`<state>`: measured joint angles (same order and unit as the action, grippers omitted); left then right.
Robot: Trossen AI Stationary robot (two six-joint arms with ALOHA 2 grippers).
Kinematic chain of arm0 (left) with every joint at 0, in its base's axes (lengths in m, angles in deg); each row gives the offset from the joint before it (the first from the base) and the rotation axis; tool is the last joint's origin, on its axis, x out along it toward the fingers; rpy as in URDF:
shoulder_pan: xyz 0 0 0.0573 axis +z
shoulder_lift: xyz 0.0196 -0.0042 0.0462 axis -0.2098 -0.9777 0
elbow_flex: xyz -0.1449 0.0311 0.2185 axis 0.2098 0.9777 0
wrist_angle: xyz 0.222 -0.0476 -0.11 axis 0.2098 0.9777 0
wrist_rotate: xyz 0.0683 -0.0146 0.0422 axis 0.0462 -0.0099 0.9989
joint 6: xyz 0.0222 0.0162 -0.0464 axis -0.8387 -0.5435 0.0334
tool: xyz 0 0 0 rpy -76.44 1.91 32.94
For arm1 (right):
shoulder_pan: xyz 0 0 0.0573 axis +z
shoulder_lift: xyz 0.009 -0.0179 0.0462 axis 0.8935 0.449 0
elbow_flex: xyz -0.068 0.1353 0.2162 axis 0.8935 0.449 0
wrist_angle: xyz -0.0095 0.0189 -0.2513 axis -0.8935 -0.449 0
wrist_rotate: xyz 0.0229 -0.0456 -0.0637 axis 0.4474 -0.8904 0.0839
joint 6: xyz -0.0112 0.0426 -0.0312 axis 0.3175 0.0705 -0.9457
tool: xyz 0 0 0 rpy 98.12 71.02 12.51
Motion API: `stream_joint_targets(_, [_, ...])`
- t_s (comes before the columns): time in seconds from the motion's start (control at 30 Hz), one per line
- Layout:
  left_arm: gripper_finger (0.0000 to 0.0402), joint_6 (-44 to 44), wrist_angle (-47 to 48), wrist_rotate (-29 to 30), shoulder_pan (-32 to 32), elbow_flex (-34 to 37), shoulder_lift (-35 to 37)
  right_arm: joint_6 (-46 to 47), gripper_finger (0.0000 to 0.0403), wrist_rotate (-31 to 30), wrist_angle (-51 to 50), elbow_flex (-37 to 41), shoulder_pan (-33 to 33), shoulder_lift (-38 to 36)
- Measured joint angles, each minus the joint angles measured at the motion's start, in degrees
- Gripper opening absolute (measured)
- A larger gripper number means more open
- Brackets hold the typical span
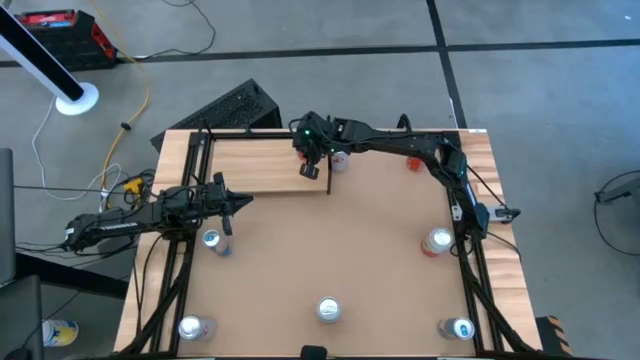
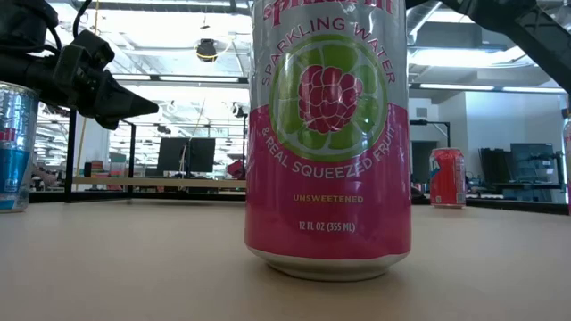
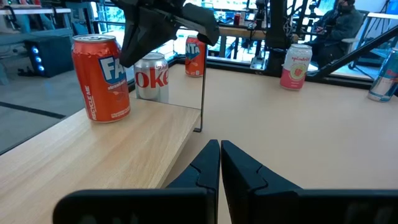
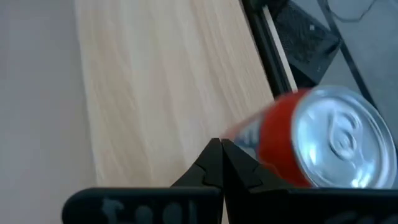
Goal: Place canned beverage on shelf
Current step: Put the bottom red soda can on the shelf
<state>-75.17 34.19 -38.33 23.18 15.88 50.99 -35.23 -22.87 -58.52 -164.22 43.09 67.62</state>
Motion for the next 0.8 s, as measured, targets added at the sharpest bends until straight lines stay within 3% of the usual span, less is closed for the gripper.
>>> stream_joint_targets(0.17, [0.0000,0.0,0.0,0.0,0.0,0.0,0.0,0.2,0.0018,-0.8,4.0,0.0,0.8,0.0])
stream_joint_targets(0.33, [0.0000,0.0,0.0,0.0,0.0,0.0,0.0,0.3,0.0018,-5.9,4.3,0.0,0.8,0.0])
stream_joint_targets(0.8, [0.0000,0.0,0.0,0.0,0.0,0.0,0.0,1.7,0.0018,-6.1,4.5,0.0,-0.2,0.0])
